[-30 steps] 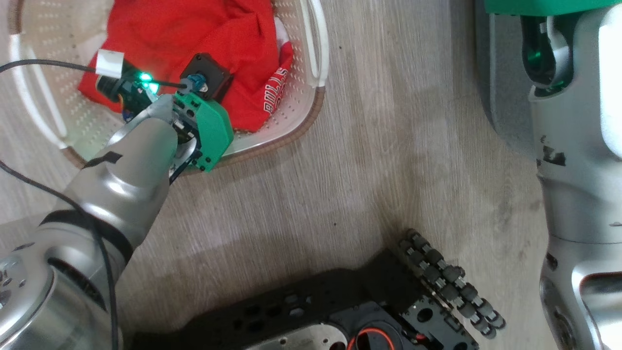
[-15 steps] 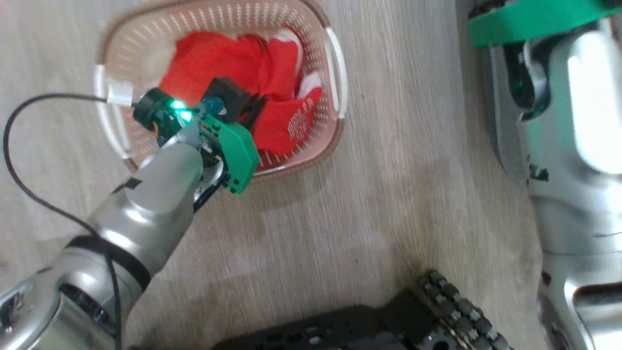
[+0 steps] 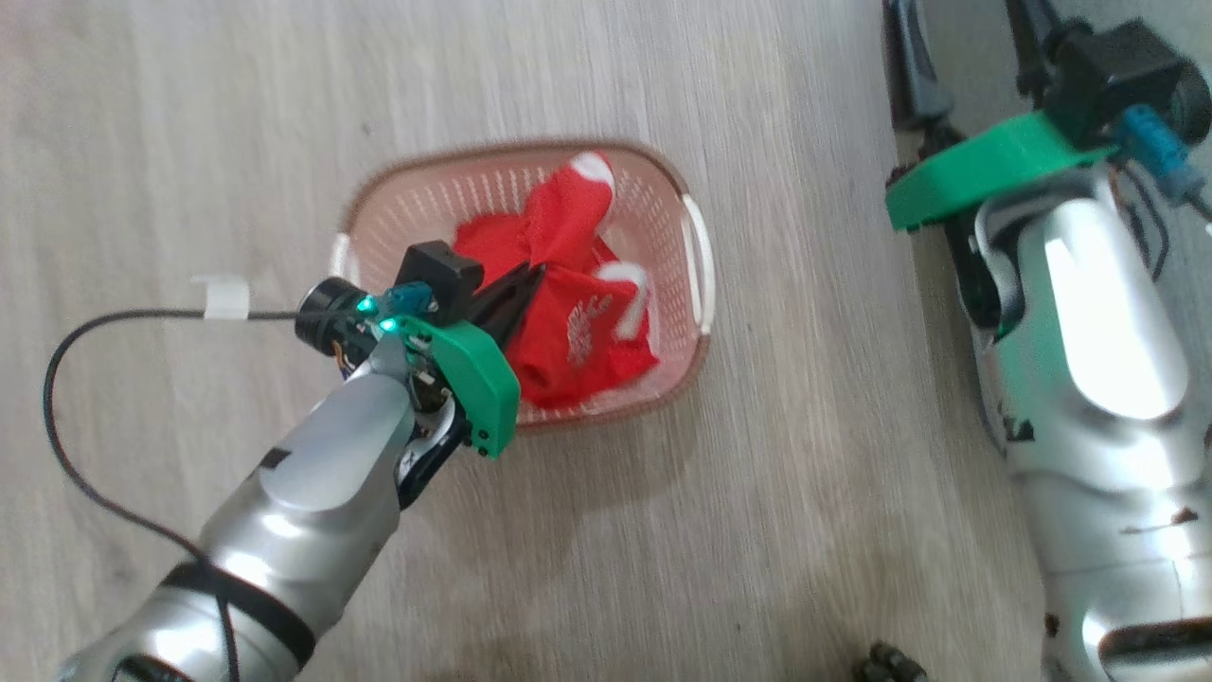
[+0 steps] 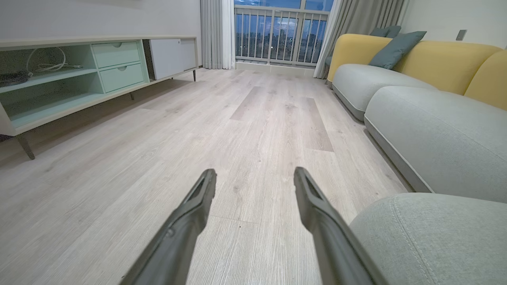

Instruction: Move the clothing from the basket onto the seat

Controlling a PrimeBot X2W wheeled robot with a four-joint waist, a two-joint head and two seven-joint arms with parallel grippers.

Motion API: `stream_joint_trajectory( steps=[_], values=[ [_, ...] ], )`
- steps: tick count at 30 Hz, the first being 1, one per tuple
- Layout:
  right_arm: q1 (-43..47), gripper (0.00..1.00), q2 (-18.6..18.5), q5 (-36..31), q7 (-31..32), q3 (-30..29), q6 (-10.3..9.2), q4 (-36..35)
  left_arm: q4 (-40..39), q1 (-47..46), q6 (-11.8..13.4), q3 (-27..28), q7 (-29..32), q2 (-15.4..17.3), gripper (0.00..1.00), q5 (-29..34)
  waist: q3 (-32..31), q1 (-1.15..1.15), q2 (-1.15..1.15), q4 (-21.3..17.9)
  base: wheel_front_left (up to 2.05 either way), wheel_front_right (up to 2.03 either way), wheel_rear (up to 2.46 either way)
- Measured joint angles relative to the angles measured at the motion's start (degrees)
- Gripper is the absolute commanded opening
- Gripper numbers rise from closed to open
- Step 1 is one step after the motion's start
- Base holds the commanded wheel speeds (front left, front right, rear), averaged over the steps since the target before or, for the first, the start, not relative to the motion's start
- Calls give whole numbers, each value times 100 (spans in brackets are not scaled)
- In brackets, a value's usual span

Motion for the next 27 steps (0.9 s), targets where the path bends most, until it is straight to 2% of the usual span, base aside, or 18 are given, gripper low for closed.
stream_joint_trajectory(
  steps=[5, 15, 21, 27],
  values=[
    [341, 100, 0, -30, 1, -71, 0, 137, -391, 349, 0, 513, 0, -8, 0, 189, -527, 0, 0, 155, 0, 0, 0],
    [1055, 100, -20, 16, 1, -143, 0, 367, -1769, 659, 0, 1667, 0, -26, 0, 821, -1465, 0, 0, 470, 0, 0, 0],
    [1290, 100, -26, 83, 1, -129, 0, 445, -2552, 652, 0, 2111, 0, -34, 0, 1093, -1849, 0, 0, 575, 0, 0, 0],
    [1394, 100, -26, 138, 1, -134, 0, 468, -3259, 397, 0, 2286, 0, -54, 0, 1259, -2030, 0, 0, 619, 0, 0, 0]
  ],
)
